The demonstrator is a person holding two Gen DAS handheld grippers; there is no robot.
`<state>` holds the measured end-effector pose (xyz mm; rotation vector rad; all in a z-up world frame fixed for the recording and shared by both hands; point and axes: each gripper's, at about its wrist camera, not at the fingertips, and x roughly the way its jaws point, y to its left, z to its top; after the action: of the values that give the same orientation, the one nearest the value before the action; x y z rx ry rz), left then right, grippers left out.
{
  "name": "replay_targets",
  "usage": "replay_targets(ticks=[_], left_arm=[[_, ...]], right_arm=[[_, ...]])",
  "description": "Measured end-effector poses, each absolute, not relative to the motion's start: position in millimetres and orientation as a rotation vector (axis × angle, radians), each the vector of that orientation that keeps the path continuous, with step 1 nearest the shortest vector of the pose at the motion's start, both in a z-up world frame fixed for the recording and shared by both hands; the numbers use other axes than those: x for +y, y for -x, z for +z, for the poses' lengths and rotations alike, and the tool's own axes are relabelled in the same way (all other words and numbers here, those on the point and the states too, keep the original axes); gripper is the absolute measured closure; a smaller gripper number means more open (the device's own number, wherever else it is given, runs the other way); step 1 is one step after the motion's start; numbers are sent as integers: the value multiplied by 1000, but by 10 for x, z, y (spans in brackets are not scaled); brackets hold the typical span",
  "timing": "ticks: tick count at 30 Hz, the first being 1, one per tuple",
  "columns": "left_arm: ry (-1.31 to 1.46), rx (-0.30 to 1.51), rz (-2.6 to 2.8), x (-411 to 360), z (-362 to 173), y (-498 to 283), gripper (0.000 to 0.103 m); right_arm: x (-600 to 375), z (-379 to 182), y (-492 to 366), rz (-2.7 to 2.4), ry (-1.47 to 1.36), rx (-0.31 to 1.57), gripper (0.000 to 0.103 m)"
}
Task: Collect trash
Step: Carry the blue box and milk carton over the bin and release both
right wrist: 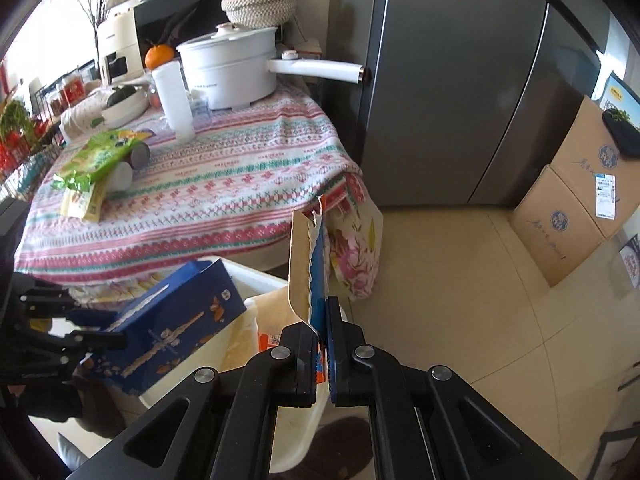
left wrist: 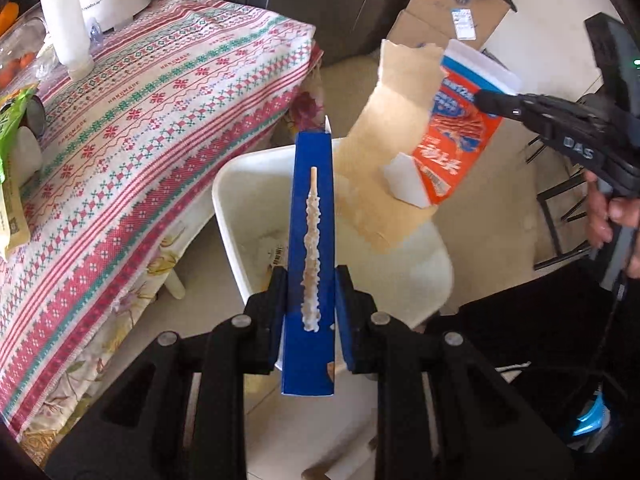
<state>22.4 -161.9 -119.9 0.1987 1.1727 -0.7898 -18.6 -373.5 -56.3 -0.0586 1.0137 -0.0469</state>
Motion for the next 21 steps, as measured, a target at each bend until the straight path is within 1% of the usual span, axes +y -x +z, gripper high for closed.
replay_targets(ticks=[5, 8, 10, 14, 16, 21], left_arm=[[-233, 1142, -768, -1680, -1229, -248, 76], [-250, 1121, -771, -1678, -1196, -241, 67], [-259, 1109, -767, -1660, -1167, -239, 56], [-277, 1080, -760, -1618, -1088, -227, 47], [-286, 1055, -748, -1578, -1031, -212, 41], [-277, 1041, -726, -1505, -974, -267, 38]], right_arm=[[-3716, -630, 189, -38, 75, 1035, 98], [-3700, -644, 186, -34, 83, 1042, 98], [-3692, -648, 185, -34, 88, 1044, 98], [-3694, -635, 186, -28, 78, 1045, 98], [-3687, -628, 177, -22, 80, 1044, 98], [-3637, -672, 154, 2, 91, 1067, 98]])
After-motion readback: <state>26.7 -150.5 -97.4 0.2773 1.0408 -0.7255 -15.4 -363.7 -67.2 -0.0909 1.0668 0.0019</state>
